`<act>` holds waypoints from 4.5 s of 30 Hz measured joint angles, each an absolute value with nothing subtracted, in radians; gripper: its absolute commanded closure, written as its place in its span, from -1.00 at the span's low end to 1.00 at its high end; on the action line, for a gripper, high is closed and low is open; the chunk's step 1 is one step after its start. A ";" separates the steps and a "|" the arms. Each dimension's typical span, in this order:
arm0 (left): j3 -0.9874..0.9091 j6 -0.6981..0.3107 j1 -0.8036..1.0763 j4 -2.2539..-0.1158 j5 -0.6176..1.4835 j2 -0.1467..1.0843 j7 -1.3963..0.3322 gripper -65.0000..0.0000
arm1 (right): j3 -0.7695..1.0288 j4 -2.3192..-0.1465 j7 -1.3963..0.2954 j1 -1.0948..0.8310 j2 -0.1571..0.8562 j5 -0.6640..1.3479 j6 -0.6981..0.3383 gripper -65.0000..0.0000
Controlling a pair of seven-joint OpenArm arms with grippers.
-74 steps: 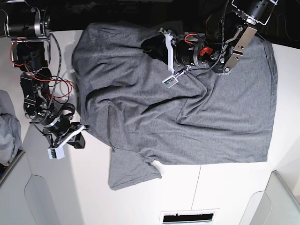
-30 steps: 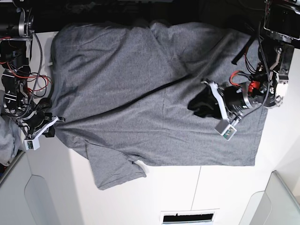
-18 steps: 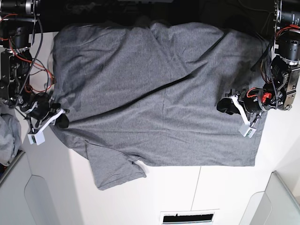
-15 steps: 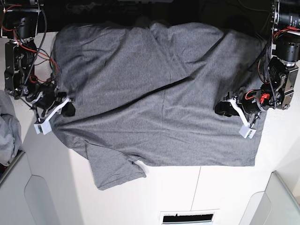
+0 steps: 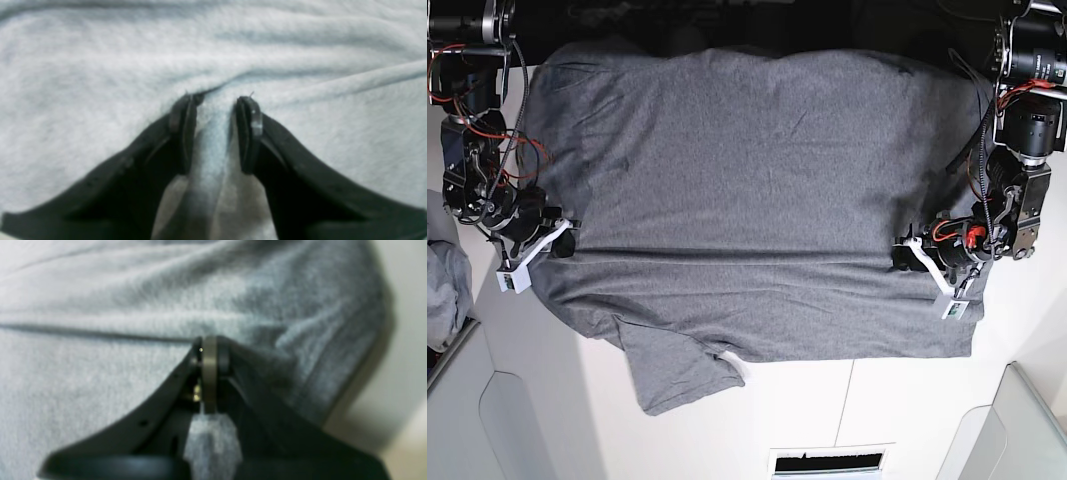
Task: Layout the t-shirt on the table in an organized manner, then fold the t-shirt properly
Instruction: 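Grasp the shirt hem with both grippers and stretch it apart, then drag the hem corners with both grippers outward to smooth the shirt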
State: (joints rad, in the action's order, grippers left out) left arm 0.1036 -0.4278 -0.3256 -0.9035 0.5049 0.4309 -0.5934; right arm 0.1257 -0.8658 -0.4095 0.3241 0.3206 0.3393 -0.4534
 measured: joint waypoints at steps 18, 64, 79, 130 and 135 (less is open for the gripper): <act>0.104 -0.505 -0.435 -0.965 0.576 0.518 -0.651 0.28 | 0.143 -0.925 -0.442 0.432 0.315 0.392 -0.426 1.00; 0.099 -0.573 -0.282 -0.861 0.531 0.476 -0.601 0.50 | 0.144 -0.956 -0.476 0.234 0.351 0.399 -0.487 1.00; 0.105 -0.606 -0.323 -0.886 0.669 0.510 -0.741 0.30 | 0.144 -0.928 -0.486 0.365 0.352 0.368 -0.464 1.00; 0.105 -0.662 0.017 -1.168 0.767 0.774 -0.767 0.30 | 0.187 -0.998 -0.576 0.233 0.355 0.443 -0.501 1.00; 0.105 -0.605 0.017 -1.168 0.752 0.803 -0.768 0.30 | 0.187 -0.998 -0.576 0.233 0.355 0.443 -0.501 1.00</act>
State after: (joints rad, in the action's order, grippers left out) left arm 0.1055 -0.6052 0.0166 -1.1675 0.7521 0.8032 -0.7685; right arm 0.1875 -0.9981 -0.5762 0.2325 0.3546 0.4435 -0.5011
